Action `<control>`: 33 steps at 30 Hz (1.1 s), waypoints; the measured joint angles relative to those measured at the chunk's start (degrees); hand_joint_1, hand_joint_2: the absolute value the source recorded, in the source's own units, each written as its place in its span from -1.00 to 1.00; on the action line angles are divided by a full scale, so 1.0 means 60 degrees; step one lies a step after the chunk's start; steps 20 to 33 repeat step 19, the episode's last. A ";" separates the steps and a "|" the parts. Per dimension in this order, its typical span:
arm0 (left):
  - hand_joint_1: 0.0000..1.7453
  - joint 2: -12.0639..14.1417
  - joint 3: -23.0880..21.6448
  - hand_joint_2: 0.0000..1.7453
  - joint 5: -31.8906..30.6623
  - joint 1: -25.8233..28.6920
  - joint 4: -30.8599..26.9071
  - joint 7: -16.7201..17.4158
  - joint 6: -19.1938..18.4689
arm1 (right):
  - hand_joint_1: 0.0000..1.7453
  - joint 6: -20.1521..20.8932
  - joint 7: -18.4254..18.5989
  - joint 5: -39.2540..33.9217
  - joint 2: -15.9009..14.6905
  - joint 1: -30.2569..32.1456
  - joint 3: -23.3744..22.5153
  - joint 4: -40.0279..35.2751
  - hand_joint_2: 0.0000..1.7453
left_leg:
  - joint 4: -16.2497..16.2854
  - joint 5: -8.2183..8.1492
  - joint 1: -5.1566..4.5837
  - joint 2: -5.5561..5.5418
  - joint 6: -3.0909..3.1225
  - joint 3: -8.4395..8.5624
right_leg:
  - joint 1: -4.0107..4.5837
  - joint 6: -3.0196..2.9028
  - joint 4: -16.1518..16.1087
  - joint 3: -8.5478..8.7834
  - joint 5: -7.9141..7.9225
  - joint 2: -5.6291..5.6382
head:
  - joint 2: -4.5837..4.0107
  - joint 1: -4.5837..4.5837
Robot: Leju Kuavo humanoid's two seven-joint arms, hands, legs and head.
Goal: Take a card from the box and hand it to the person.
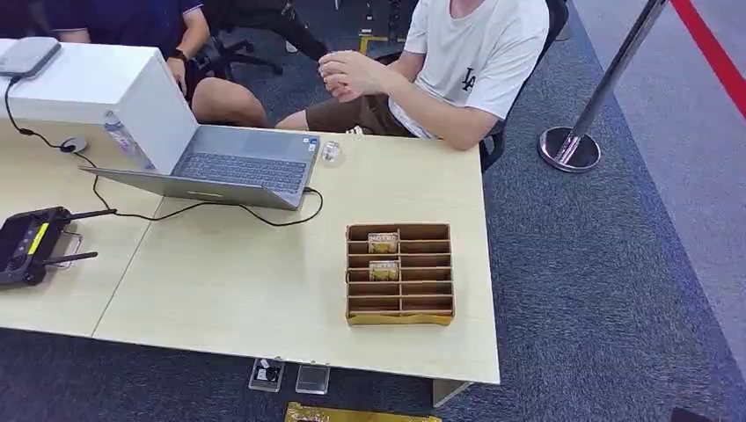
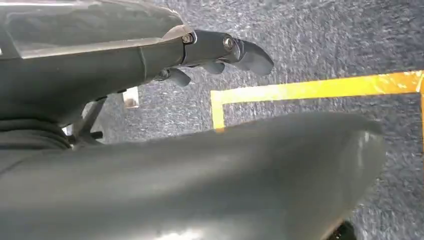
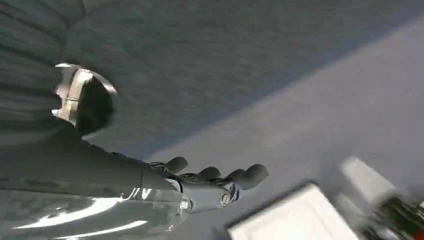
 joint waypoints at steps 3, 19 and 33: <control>-1.00 -0.0029 0.0000 1.00 -0.0014 0.0000 0.0000 0.0014 -0.0069 | -1.00 0.0462 0.1434 0.0385 0.0022 0.0011 -0.0004 0.1136 1.00 | -0.0002 0.0000 0.0001 0.0002 0.0000 0.0001 | 0.0001 -0.0003 0.0000 0.0000 -0.0003 -0.0001 | 0.0000 0.0000; -1.00 0.0062 -0.0004 1.00 -0.0218 -0.0010 0.0000 0.0218 -0.0218 | -1.00 0.3316 0.6052 0.2709 0.0794 0.0266 0.1169 0.3138 1.00 | -0.0002 0.0001 0.0001 0.0005 -0.0001 0.0005 | 0.0001 -0.0003 0.0002 0.0005 -0.0003 0.0001 | 0.0000 0.0015; -1.00 0.0062 -0.0004 1.00 -0.0218 -0.0010 0.0000 0.0218 -0.0218 | -1.00 0.3316 0.6052 0.2709 0.0794 0.0266 0.1169 0.3138 1.00 | -0.0002 0.0001 0.0001 0.0005 -0.0001 0.0005 | 0.0001 -0.0003 0.0002 0.0005 -0.0003 0.0001 | 0.0000 0.0015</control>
